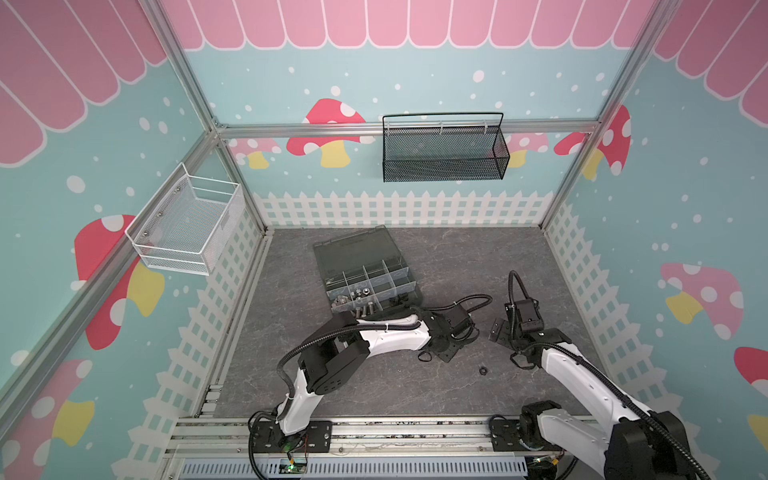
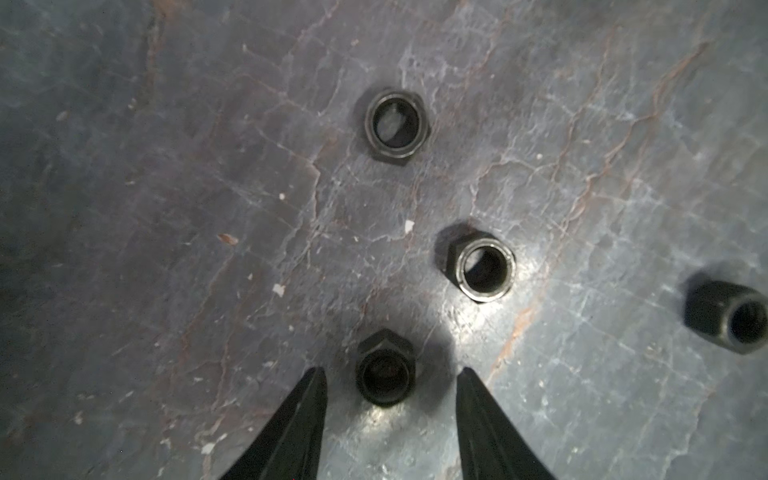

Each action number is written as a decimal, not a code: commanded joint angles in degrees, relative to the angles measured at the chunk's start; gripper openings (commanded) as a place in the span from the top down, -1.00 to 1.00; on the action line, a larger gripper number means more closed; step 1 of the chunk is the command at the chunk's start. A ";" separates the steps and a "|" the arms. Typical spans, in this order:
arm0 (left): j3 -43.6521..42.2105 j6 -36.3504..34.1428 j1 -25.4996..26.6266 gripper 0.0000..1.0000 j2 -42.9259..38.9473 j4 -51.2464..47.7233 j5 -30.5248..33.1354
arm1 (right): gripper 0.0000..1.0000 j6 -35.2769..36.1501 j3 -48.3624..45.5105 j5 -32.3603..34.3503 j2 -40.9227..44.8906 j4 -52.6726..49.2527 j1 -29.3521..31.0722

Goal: Sort the screws and nuts into containers
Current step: 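Lower the left gripper onto a black hex nut near the organizer, then grasp the black hex nut with the left gripper and lift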

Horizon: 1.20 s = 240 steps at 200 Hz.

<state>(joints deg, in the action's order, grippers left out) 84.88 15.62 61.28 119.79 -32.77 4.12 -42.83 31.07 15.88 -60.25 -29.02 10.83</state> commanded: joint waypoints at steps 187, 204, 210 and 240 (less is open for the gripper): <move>10.98 -1.64 -0.37 0.34 8.83 -15.04 0.43 | -0.97 1.86 -1.11 -2.21 1.27 1.15 -1.98; 11.60 -1.82 -0.37 0.33 9.55 -14.95 0.23 | -0.97 1.79 -1.20 -2.26 1.27 1.24 -2.07; 11.82 -1.90 -0.37 0.33 9.80 -14.95 0.27 | -0.97 1.80 -1.20 -2.26 1.27 1.24 -2.08; 12.89 -2.26 -0.60 0.34 10.88 -15.25 -0.10 | -0.97 1.87 -1.20 -2.28 1.27 1.24 -2.06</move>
<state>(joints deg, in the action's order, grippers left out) 97.38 14.74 61.12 126.76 -46.06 4.89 -40.95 30.48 13.63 -59.37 -28.05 8.99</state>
